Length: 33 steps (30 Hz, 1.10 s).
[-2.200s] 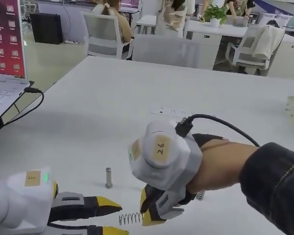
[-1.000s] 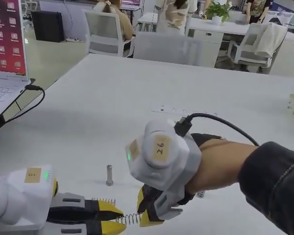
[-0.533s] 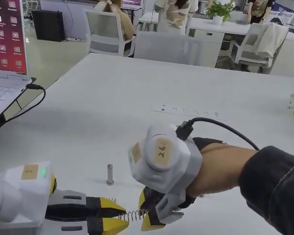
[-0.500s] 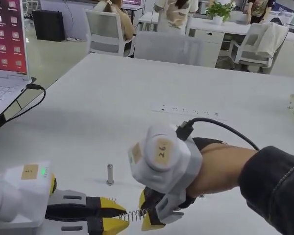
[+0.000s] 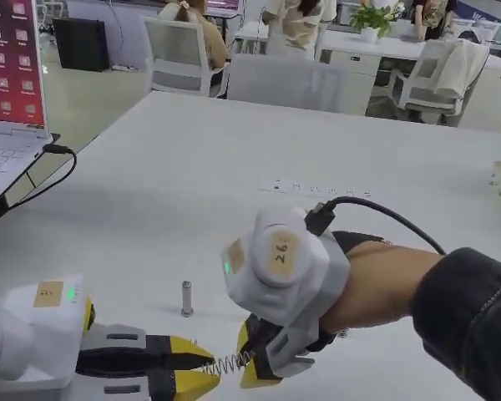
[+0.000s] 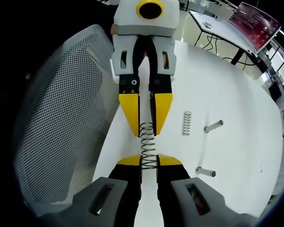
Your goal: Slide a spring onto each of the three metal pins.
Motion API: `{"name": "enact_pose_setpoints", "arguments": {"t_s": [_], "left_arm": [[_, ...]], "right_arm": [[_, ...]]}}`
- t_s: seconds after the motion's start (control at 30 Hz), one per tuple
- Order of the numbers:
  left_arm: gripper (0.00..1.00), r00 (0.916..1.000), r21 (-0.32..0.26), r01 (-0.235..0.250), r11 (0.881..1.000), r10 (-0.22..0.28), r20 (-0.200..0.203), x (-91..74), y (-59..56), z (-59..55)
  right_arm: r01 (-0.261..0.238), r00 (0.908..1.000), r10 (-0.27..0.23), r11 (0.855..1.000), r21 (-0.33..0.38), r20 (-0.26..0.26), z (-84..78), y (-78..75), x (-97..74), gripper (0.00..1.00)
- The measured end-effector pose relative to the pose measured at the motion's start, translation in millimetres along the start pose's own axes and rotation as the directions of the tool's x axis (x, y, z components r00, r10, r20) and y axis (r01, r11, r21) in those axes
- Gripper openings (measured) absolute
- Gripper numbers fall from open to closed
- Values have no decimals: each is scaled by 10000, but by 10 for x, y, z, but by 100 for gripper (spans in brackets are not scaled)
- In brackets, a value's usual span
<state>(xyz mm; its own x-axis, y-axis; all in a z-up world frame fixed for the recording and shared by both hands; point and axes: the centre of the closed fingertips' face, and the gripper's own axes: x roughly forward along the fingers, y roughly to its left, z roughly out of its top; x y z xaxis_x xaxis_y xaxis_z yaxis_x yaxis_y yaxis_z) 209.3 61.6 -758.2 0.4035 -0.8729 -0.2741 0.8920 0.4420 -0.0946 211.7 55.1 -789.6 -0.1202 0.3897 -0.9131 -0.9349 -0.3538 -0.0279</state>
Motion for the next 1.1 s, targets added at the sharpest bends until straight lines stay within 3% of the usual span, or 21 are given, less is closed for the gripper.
{"name": "enact_pose_setpoints", "arguments": {"t_s": [0.63,1.1], "left_arm": [[2,9998,198,41,9998,-37,-206,7,-1,-45],[3,9997,259,89,9996,-84,-211,6,3,-57]], "right_arm": [[7,9971,-3,10000,-47,764,323,52,-175,9],[-15,9980,25,9999,-170,629,398,63,-169,8]]}}
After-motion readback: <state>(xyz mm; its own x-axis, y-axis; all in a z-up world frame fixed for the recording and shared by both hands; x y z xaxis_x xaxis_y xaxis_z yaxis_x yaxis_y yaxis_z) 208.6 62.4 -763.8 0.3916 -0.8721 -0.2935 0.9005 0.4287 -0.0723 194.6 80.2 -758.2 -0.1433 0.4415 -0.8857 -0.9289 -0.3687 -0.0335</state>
